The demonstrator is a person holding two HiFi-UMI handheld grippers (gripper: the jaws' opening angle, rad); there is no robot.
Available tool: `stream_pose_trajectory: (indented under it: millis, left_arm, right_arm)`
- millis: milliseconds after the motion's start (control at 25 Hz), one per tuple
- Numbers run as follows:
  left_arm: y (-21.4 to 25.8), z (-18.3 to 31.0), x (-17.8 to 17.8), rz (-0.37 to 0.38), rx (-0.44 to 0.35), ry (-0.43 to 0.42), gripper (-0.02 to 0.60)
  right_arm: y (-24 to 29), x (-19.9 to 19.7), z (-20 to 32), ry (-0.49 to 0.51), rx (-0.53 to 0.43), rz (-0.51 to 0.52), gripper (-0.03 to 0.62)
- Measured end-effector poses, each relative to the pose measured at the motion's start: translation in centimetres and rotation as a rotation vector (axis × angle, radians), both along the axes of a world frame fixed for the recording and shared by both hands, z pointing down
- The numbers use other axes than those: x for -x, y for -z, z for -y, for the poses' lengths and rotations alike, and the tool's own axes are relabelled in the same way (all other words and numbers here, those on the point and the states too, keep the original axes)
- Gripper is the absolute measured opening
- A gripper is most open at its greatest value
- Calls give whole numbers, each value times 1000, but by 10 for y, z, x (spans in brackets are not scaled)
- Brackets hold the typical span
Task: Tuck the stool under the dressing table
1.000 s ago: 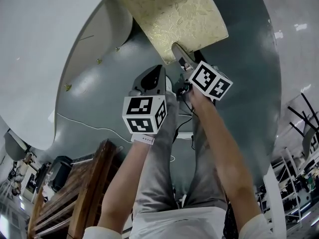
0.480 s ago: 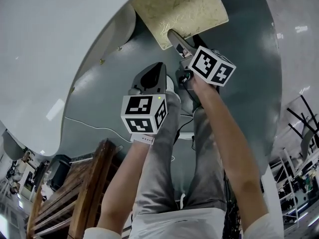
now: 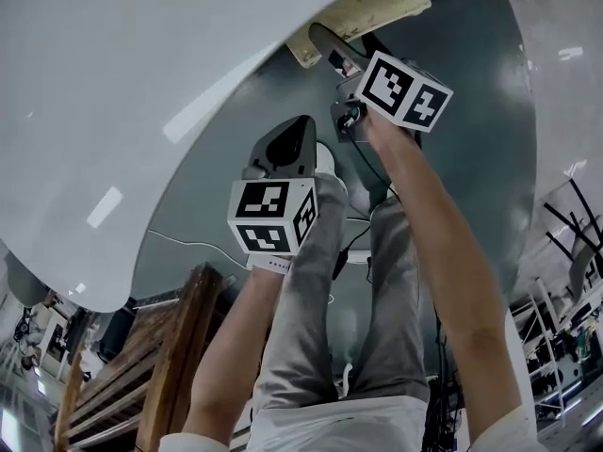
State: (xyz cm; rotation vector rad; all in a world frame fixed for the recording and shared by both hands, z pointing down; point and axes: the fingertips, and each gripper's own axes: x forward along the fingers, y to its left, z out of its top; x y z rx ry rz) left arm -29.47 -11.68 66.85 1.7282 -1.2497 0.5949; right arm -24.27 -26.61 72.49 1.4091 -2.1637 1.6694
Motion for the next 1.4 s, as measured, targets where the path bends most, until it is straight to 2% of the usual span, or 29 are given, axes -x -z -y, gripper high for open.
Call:
stream_pose_trajectory:
  millis: [400,600,800,1000,1120,1400]
  left_arm:
    - [8,6,11,-18,-2,41,9]
    - [13,7,9,-29,-14,49,9]
    - [30,10,-1,-31,-33,41,9]
    - [48,5,-10,-33,-48,55,9]
    - [61,0,-19,-32,-53,54,9]
    - [104,-17,-46,-20,-72,38,9]
  right_arm:
    - [8,25,41,49,-39,2,502]
    - [11,18,38,63,-60,-32,502]
    - [40,5,33,116,-109,-83,495]
    - [74,-9,18,191,-153,-120,390]
    - [94,-21,7,223,-175,-140,274]
    - [143,-48,-26,240,-205,-131,83]
